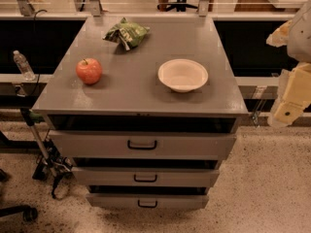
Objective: Open middle drawer
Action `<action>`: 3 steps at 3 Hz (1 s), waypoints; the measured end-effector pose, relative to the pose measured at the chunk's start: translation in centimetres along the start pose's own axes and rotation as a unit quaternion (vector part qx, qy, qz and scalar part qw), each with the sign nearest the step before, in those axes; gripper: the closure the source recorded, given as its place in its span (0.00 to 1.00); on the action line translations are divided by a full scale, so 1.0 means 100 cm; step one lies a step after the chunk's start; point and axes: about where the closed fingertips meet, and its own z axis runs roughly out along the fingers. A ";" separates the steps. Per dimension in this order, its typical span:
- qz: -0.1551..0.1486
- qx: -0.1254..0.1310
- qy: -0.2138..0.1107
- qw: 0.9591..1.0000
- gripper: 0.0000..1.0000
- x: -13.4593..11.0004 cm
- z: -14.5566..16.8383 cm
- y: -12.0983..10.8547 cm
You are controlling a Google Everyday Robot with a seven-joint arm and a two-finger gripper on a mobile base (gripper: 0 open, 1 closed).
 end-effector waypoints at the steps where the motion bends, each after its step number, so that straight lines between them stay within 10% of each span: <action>1: 0.000 0.000 0.000 1.000 0.00 0.000 0.000 0.000; 3: -0.006 -0.068 -0.011 0.998 0.00 0.003 0.083 0.056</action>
Offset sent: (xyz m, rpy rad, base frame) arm -0.0289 0.0234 -0.1056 0.0669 0.1468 0.0409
